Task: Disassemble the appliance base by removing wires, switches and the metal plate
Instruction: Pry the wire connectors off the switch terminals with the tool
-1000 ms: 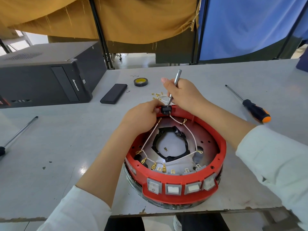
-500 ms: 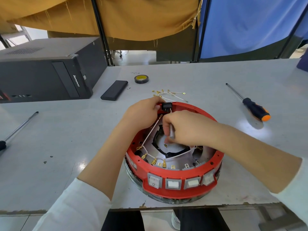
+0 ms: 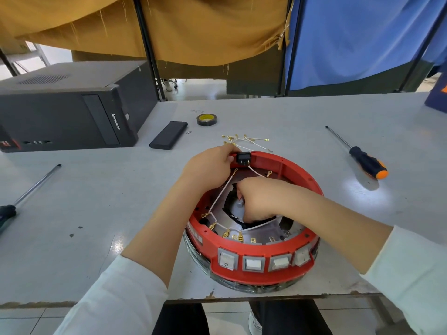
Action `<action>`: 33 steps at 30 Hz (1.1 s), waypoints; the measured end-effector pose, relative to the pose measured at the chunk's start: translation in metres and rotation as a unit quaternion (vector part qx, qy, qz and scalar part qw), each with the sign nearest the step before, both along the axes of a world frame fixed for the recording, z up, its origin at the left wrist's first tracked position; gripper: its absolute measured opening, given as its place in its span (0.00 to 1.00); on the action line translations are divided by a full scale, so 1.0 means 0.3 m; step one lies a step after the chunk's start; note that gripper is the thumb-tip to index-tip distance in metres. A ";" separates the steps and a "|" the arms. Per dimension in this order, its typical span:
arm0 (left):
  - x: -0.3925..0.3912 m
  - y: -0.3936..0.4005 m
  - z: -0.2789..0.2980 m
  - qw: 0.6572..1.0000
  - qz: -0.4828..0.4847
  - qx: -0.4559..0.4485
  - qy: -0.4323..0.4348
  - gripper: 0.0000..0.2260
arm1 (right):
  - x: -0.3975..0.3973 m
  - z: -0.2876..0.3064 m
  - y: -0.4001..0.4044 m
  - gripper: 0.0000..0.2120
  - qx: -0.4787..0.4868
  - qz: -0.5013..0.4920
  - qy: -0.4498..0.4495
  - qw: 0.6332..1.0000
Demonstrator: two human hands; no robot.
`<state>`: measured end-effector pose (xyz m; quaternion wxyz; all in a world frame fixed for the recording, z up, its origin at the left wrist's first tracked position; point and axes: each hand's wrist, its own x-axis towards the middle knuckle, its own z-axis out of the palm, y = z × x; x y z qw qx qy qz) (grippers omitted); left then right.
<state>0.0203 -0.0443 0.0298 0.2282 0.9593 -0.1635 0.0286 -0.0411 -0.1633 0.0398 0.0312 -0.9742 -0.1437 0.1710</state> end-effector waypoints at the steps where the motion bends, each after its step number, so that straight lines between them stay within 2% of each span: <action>1: 0.000 0.000 0.000 1.000 0.000 0.001 0.000 0.15 | -0.003 0.004 -0.007 0.08 0.020 -0.002 -0.004 1.000; 4: -0.001 0.001 0.000 1.000 0.000 0.002 0.001 0.15 | 0.000 0.023 -0.041 0.12 0.127 -0.020 0.006 0.992; 8: -0.005 0.001 0.004 1.000 0.000 0.006 0.004 0.15 | -0.002 0.058 -0.086 0.15 0.295 -0.030 0.064 0.953; 10: -0.006 0.001 0.004 1.000 -0.001 0.011 0.002 0.15 | -0.007 0.075 -0.105 0.16 0.402 -0.021 0.085 0.911; 14: -0.004 0.003 -0.001 1.000 -0.005 0.023 -0.004 0.13 | 0.026 0.112 -0.131 0.17 0.609 -0.038 0.058 0.790; 16: -0.004 0.005 -0.003 1.000 -0.003 0.016 -0.007 0.14 | 0.081 0.131 -0.140 0.17 0.668 -0.087 0.016 0.738; 18: -0.004 0.005 -0.003 1.000 -0.002 0.010 -0.008 0.15 | 0.160 0.140 -0.152 0.17 0.680 -0.158 -0.031 0.715; 21: -0.004 0.006 -0.005 1.000 -0.005 0.008 -0.014 0.16 | 0.302 0.119 -0.186 0.16 0.624 -0.255 -0.065 0.736; 24: -0.001 0.007 -0.011 1.000 -0.007 0.003 -0.017 0.16 | 0.414 0.062 -0.207 0.14 0.500 -0.293 -0.045 0.814; 26: 0.004 0.009 -0.017 1.000 -0.007 -0.004 -0.018 0.16 | 0.468 0.015 -0.209 0.16 0.440 -0.295 -0.044 0.847; 30: 0.012 0.010 -0.024 1.000 -0.011 -0.008 -0.022 0.15 | 0.542 -0.034 -0.199 0.12 0.386 -0.261 -0.089 0.880; 33: 0.014 0.012 -0.024 1.000 -0.012 -0.009 -0.021 0.15 | 0.570 -0.037 -0.202 0.11 0.375 -0.246 -0.113 0.886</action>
